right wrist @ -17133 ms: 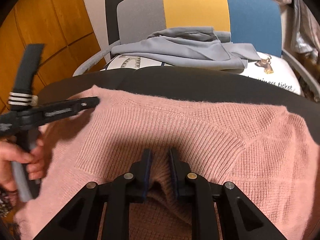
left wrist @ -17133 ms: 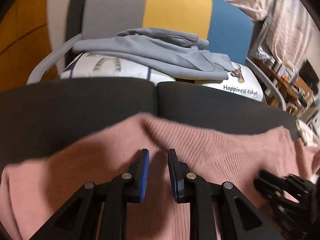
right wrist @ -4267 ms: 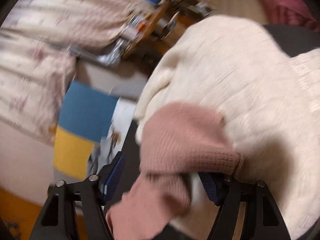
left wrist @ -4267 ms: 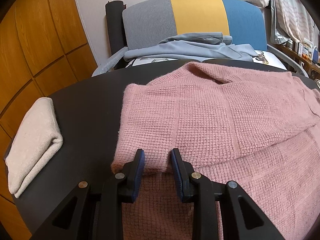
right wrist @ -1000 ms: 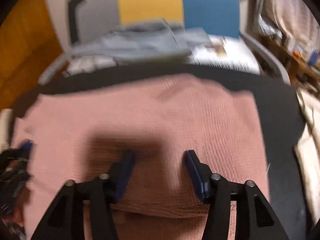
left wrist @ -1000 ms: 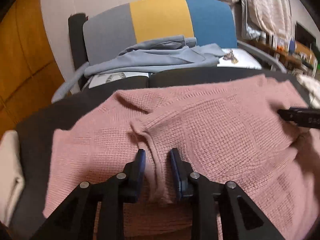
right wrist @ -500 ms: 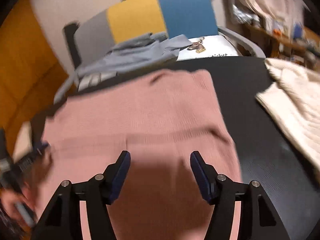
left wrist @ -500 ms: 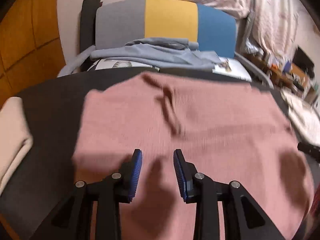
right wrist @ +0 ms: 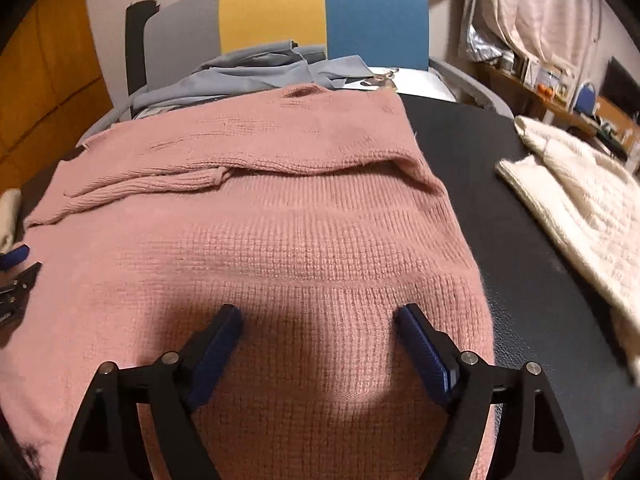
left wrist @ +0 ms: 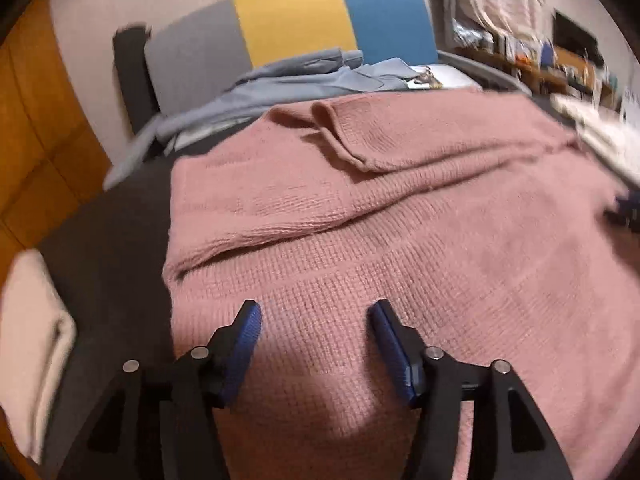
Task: Fold clothes
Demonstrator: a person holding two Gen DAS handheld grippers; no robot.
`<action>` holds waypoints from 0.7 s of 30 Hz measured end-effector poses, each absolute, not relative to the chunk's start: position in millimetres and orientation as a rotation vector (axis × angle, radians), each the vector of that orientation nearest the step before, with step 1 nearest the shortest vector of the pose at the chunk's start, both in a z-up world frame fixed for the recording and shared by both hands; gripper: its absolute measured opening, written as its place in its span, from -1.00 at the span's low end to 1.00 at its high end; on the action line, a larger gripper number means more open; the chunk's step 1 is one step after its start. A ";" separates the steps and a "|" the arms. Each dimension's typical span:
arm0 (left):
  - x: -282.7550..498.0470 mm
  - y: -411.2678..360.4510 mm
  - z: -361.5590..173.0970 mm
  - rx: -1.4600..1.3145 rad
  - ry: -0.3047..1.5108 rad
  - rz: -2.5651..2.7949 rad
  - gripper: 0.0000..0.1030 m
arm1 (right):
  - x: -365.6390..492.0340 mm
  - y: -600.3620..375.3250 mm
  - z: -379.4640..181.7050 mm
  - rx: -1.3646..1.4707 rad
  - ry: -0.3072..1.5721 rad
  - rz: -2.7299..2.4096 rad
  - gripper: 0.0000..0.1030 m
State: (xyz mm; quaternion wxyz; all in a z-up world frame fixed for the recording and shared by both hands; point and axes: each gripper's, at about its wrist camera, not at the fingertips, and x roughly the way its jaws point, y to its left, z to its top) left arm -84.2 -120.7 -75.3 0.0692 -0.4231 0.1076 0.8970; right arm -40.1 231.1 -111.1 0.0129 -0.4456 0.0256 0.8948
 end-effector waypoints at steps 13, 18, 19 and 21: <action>70.1 -208.3 -63.8 -1.082 -0.296 2.823 0.07 | 87.4 299.4 -83.6 -1.332 0.506 2.833 0.55; 81.9 -214.4 -82.2 -1.136 -0.368 2.782 0.11 | 96.9 295.8 -91.0 -1.367 0.491 2.881 0.56; 80.9 -212.4 -80.9 -1.128 -0.389 2.743 0.12 | 98.8 295.0 -92.4 -1.374 0.488 2.891 0.57; 81.9 -205.8 -82.3 -1.129 -0.416 2.633 0.17 | 102.6 293.6 -95.3 -1.388 0.482 2.910 0.58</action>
